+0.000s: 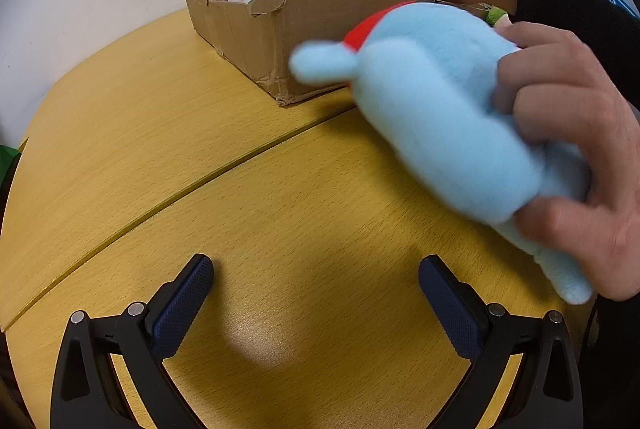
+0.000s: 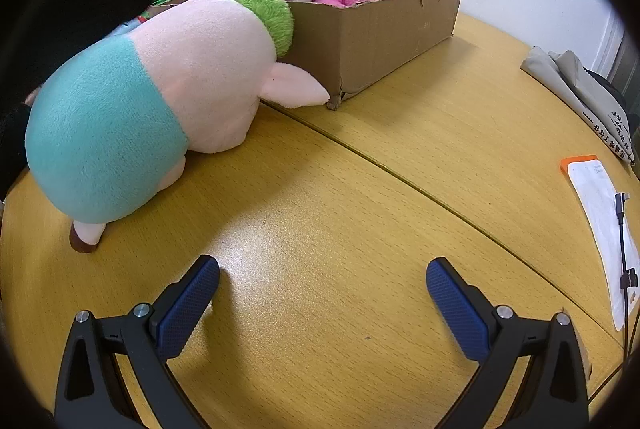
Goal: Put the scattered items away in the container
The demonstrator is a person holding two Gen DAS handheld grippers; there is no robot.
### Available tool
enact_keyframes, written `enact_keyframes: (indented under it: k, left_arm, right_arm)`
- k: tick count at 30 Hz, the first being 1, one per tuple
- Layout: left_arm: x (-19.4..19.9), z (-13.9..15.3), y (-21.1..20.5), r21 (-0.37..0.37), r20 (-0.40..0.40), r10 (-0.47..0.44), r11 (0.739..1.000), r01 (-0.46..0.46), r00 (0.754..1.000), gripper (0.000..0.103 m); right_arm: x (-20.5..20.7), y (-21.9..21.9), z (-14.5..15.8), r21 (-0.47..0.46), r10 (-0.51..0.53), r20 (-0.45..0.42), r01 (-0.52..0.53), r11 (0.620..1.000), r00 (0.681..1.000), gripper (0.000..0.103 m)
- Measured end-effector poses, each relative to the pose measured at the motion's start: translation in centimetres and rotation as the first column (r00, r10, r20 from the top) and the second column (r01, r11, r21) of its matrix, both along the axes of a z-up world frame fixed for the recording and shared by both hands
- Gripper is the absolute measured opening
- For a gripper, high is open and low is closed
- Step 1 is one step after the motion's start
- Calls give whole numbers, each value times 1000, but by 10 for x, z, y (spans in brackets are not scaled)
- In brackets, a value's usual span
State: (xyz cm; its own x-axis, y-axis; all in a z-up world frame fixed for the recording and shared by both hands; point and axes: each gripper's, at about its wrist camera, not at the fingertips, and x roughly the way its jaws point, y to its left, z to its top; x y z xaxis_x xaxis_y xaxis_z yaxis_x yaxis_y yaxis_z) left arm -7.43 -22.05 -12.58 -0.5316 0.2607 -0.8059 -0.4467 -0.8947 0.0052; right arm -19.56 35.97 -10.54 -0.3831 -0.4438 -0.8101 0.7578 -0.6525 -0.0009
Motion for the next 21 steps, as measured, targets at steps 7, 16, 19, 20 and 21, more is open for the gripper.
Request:
enact_keyframes:
  k: [7,16,19,20,21]
  left_arm:
    - [0,0,0,0,0,2,1000,-2,1000,103]
    - [0,0,0,0,0,4,1000,-4,1000,103]
    - [0,0,0,0,0,5,1000,-5,1000,103]
    - [0,0,1,0,0,5,1000,-5,1000,103]
    - [0,0,1,0,0,5,1000,-5,1000,103]
  right_arm:
    - [0,0,0,0,0,0,0,1000,1000,103]
    - [1,0,0,0,0,0,0,1000,1000,103]
    - [0,0,0,0,0,0,0,1000,1000,103]
    - [0,0,0,0,0,-1,0,1000,1000,103]
    - [0,0,0,-1,0,-1,0,1000,1000,103]
